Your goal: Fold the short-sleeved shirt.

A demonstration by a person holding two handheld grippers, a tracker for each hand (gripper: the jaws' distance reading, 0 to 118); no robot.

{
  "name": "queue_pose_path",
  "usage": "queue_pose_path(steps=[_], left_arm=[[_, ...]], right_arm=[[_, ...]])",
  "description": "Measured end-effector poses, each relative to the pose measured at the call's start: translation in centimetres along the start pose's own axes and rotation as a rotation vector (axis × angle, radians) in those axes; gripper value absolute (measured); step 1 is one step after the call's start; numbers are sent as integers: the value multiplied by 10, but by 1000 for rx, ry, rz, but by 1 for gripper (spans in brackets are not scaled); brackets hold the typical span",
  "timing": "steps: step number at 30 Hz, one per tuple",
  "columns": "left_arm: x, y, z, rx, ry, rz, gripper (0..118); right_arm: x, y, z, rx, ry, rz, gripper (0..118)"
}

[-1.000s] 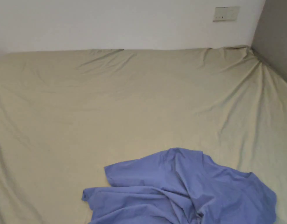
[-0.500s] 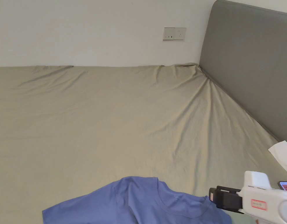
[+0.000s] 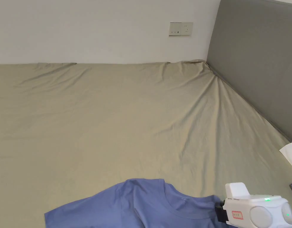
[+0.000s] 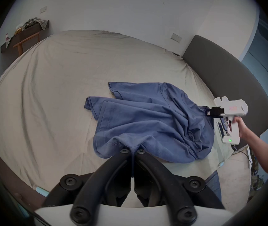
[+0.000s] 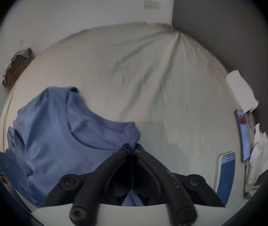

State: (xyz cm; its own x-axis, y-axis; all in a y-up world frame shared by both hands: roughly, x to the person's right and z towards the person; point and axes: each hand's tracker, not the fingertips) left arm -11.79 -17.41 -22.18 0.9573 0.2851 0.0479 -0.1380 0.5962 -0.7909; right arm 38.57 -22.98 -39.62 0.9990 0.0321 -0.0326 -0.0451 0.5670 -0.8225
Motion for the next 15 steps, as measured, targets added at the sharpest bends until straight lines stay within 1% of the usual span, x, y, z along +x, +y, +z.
queue_pose_path(steps=[1,2,3,4,5,6,9,10,15], left_arm=[[0,1,3,20,-9,8,0],[0,3,7,53,-5,15,0],[-2,6,14,103,12,35,0],[-4,8,21,158,22,53,0],[-7,12,29,217,41,80,0],[-11,18,39,270,71,96,0],[-24,38,77,445,146,142,0],[-28,45,90,491,163,138,0],[-42,72,144,666,234,135,0]], right_arm=[[-7,2,16,45,-10,3,2],[-9,1,35,102,-11,-22,2],[-10,-1,57,190,5,-100,2],[-11,-2,79,252,18,-158,2],[-12,-3,103,322,4,-229,2],[-16,-7,129,387,-4,-273,2],[-33,-16,194,537,-43,-299,2],[-38,-19,212,581,-55,-326,2],[-46,-38,281,736,-24,-451,2]])
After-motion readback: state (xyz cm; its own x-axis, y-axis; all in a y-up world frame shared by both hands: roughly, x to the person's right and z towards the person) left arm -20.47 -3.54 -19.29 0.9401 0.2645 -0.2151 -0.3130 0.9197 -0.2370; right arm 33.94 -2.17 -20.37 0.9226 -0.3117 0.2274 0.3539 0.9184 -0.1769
